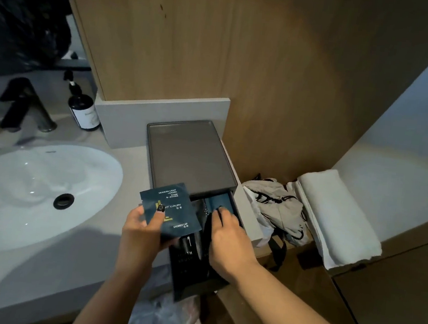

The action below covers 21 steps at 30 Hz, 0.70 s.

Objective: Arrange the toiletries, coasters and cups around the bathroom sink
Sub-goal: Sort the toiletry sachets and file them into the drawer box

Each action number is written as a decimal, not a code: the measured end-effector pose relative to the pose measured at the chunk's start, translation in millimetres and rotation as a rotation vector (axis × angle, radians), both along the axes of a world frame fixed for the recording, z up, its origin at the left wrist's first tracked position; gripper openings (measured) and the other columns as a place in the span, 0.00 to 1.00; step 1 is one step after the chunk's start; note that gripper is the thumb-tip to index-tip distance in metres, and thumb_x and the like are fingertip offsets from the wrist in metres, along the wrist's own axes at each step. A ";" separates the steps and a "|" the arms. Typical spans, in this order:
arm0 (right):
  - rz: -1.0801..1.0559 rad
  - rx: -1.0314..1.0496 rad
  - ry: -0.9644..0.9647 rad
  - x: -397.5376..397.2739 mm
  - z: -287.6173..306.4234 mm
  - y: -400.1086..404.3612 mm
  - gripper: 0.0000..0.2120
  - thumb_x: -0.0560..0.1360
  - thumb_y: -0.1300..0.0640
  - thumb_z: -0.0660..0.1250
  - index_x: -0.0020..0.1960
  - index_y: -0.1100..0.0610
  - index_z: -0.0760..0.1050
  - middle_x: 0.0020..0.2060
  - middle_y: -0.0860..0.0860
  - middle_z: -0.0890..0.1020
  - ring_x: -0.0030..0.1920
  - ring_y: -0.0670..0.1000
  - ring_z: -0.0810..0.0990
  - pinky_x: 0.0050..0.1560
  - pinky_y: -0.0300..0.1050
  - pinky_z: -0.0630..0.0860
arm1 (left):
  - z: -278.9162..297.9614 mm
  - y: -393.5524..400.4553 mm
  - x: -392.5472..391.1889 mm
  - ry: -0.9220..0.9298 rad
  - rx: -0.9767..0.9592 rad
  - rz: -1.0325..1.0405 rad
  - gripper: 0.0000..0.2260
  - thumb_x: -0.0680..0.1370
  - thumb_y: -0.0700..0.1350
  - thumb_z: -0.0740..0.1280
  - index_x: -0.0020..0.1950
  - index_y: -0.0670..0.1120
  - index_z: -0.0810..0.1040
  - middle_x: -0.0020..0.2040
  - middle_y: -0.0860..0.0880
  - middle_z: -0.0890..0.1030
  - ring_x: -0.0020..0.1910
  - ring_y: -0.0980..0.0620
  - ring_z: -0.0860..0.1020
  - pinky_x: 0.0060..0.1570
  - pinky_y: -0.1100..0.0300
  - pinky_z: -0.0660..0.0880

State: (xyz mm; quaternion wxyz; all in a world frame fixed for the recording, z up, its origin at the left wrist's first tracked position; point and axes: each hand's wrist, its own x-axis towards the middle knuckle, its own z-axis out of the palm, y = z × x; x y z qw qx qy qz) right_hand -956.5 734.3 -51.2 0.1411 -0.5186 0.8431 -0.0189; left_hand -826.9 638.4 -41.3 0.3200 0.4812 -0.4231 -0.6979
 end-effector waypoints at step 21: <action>-0.100 -0.075 -0.313 -26.6 -3.9 7.2 0.30 0.74 0.63 0.63 0.74 0.60 0.60 0.74 0.55 0.60 0.73 0.57 0.63 0.70 0.50 0.66 | -5.6 36.5 -14.5 -0.151 0.007 -0.194 0.11 0.76 0.30 0.64 0.47 0.46 0.77 0.44 0.44 0.83 0.41 0.52 0.82 0.33 0.63 0.79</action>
